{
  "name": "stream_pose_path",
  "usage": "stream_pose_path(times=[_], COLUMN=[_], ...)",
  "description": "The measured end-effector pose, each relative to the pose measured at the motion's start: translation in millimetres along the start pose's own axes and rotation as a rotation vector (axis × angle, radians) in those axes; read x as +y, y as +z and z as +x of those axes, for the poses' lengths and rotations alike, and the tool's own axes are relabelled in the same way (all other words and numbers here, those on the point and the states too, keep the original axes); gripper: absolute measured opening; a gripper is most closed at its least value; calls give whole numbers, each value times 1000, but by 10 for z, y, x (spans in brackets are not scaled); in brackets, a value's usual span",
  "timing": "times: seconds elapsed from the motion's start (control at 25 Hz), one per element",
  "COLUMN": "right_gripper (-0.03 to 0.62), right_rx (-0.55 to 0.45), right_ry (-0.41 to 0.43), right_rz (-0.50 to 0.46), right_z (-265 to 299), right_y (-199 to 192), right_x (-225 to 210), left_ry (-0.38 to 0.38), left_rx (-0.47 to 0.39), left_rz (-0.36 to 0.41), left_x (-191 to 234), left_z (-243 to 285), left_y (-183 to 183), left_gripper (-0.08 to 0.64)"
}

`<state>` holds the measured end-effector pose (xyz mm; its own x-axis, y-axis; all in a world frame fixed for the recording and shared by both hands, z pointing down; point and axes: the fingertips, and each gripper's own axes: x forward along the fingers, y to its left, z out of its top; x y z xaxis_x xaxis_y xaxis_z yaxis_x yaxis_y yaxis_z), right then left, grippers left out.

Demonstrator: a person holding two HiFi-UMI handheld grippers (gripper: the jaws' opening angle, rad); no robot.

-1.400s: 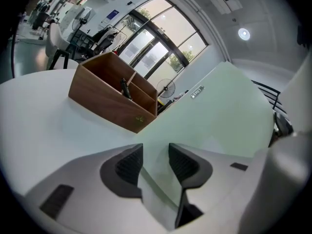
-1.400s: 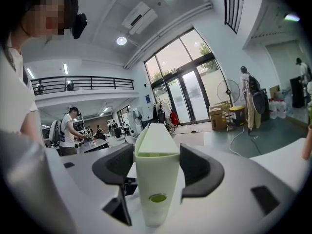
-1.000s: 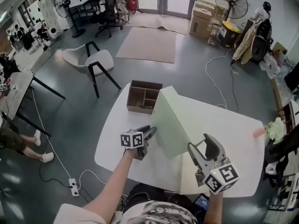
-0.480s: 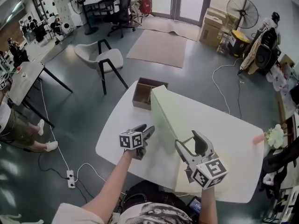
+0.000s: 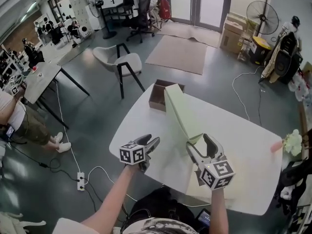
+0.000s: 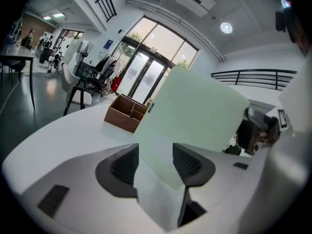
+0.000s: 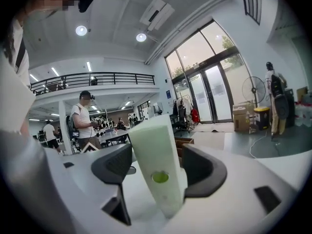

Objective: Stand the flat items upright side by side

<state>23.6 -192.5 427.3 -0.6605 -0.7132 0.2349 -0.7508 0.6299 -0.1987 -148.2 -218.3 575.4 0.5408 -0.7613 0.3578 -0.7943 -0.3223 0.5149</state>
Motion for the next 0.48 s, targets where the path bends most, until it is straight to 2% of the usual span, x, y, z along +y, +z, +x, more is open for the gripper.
stream_pose_path(times=[0.12, 0.24, 0.36, 0.48], right_gripper=[322, 327, 327, 327], right_rx=[96, 217, 297, 332], right_ry=[-26, -41, -47, -61], right_rz=[-43, -152, -241, -247], right_z=[92, 197, 301, 436], right_y=[-518, -959, -1205, -1342], right_x=[-111, -171, -165, -185], left_ry=[-23, -39, -51, -53], left_rx=[-31, -41, -42, -32], left_rz=[-27, -30, -30, -22], left_x=[-166, -422, -647, -719], left_z=[-205, -440, -704, -918], left_y=[-88, -191, -281, -371], left_gripper=[212, 212, 212, 212])
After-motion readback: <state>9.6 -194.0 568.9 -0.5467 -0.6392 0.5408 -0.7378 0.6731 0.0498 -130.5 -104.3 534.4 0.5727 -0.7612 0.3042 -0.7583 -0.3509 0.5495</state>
